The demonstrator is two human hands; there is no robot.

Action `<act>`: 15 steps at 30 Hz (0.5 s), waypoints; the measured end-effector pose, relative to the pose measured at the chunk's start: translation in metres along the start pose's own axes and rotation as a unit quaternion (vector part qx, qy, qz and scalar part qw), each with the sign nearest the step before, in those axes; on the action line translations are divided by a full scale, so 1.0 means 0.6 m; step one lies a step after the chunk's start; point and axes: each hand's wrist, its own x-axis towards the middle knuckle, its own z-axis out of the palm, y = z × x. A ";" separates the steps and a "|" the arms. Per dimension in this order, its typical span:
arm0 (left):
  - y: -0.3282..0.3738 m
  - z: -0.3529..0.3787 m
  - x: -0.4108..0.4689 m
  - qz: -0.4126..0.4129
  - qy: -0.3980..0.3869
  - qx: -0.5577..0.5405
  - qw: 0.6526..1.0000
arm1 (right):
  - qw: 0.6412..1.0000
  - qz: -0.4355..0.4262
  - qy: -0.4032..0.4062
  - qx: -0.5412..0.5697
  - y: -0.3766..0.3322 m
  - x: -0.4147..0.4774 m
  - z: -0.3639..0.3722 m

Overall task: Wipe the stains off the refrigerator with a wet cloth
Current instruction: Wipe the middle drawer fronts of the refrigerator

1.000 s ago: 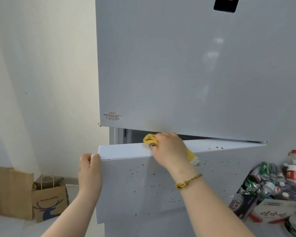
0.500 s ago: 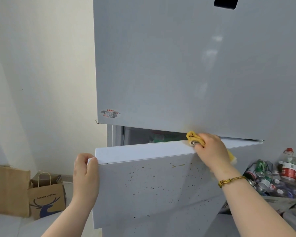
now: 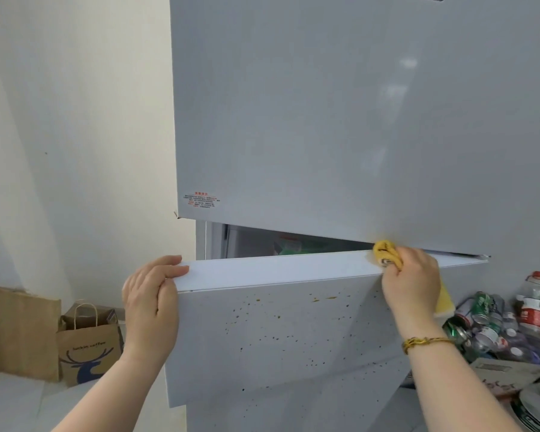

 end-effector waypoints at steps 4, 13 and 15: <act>-0.002 0.009 0.007 0.000 0.011 -0.009 1.000 | 0.984 -0.150 0.019 0.091 -0.059 -0.049 0.025; -0.002 0.022 0.024 -0.048 0.009 -0.029 0.998 | 0.999 -0.001 -0.005 0.045 0.111 0.036 -0.040; -0.003 0.024 0.031 -0.061 0.001 -0.028 0.998 | 0.998 0.029 0.022 0.046 0.106 0.032 -0.031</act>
